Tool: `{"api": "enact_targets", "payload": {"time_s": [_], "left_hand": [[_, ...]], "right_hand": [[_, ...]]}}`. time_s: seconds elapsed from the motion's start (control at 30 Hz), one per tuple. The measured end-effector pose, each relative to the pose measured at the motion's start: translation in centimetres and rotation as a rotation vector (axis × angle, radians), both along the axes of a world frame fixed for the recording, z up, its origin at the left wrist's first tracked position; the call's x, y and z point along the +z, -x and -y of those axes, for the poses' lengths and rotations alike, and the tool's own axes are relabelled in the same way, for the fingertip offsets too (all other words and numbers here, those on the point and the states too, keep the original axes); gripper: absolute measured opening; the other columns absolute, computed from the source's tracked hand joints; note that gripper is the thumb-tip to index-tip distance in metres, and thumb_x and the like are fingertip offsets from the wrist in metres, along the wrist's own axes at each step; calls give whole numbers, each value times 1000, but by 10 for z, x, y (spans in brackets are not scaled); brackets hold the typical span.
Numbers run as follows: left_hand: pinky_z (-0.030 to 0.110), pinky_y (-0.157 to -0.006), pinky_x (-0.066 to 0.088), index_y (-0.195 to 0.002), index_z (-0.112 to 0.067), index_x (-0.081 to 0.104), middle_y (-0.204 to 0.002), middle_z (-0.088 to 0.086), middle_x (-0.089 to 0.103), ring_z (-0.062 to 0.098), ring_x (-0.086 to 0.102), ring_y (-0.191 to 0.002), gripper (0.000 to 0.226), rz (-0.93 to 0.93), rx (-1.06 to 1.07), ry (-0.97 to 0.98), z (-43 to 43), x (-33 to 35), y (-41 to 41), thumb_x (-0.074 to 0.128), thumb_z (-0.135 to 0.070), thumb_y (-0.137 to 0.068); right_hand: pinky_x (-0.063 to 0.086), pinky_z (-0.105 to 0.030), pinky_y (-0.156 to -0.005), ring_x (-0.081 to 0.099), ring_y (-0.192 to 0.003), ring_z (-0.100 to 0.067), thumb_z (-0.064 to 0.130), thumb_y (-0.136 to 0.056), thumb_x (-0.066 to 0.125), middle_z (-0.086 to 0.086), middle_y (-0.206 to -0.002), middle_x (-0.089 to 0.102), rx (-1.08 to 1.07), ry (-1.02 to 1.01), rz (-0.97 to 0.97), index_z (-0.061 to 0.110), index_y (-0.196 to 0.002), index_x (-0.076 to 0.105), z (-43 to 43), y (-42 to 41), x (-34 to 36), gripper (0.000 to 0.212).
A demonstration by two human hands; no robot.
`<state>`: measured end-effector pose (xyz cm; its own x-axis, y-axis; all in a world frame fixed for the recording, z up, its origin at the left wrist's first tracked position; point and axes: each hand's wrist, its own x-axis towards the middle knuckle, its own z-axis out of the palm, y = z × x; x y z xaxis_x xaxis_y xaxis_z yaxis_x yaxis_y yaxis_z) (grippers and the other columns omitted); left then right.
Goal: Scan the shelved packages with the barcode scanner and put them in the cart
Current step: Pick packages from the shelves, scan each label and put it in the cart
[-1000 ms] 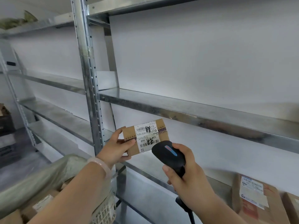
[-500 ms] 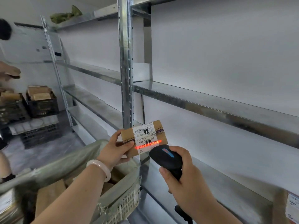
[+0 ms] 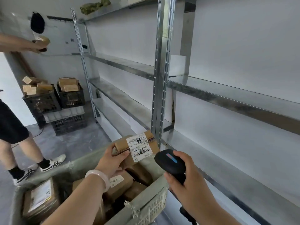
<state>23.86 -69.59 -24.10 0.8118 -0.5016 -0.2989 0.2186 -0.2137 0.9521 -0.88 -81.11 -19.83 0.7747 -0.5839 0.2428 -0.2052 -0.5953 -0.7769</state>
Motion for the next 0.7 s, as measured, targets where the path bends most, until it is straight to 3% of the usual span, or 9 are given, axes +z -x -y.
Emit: {"api": "enact_targets", "payload": {"time_s": [0.1, 0.2, 0.3, 0.37, 0.43, 0.53, 0.63, 0.7], "left_hand": [[44, -72, 62, -126, -42, 45, -114, 5, 67, 27, 69, -95, 52, -39, 76, -74, -18, -19, -31, 76, -30, -86], [51, -72, 61, -132, -36, 44, -117, 9, 65, 34, 69, -95, 58, -87, 152, -118, -32, -37, -58, 76, -30, -85], [48, -76, 59, -133, -32, 43, -110, 12, 68, 34, 69, -89, 53, -94, 218, -138, -45, -47, -75, 72, -25, -89], [48, -80, 57, -146, -31, 33, -112, 13, 68, 34, 68, -91, 68, -59, 241, -189, -54, -54, -84, 72, -28, -89], [49, -95, 51, -156, -34, 14, -128, 14, 61, 36, 64, -106, 88, -50, 243, -226, -62, -56, -90, 71, -31, -90], [48, -103, 43, -156, -39, 2, -151, 14, 40, 39, 49, -128, 94, 59, 141, -382, -62, -49, -92, 68, -42, -89], [42, -106, 38, -157, -29, 14, -154, 9, 35, 34, 38, -137, 87, 255, -11, -461, -39, -36, -91, 65, -39, -87], [40, -106, 37, -154, -32, 21, -150, 4, 41, 29, 41, -135, 86, 365, -140, -526, -16, -22, -85, 60, -49, -79]], "right_hand": [[59, -27, -75, 69, -88, -8, 47, -86, 65, 16, -116, 59, 3, -54, -28, 64, -118, 28, 0, -28, -13, 52], [58, -22, -77, 68, -89, -8, 47, -86, 65, 13, -120, 58, 12, -71, -48, 62, -119, 29, -1, -54, -22, 51], [57, -21, -80, 68, -89, -8, 48, -85, 65, 16, -121, 56, 32, -83, -54, 62, -120, 29, -4, -77, -29, 52], [57, -25, -81, 68, -90, -8, 50, -85, 65, 20, -121, 55, 36, -92, -55, 62, -122, 29, -7, -90, -33, 54], [57, -26, -81, 69, -89, -8, 50, -84, 66, 21, -120, 56, 36, -98, -51, 61, -123, 29, -9, -99, -37, 54], [57, -25, -81, 68, -89, -6, 51, -84, 66, 21, -120, 56, 24, -89, -55, 61, -125, 29, -9, -106, -37, 56], [56, -23, -82, 68, -90, -6, 49, -85, 66, 21, -120, 56, -22, -82, -44, 63, -124, 28, -5, -101, -34, 57], [56, -23, -82, 68, -89, -6, 46, -85, 67, 19, -120, 57, -71, -83, -17, 63, -122, 28, 0, -93, -29, 57]]}}
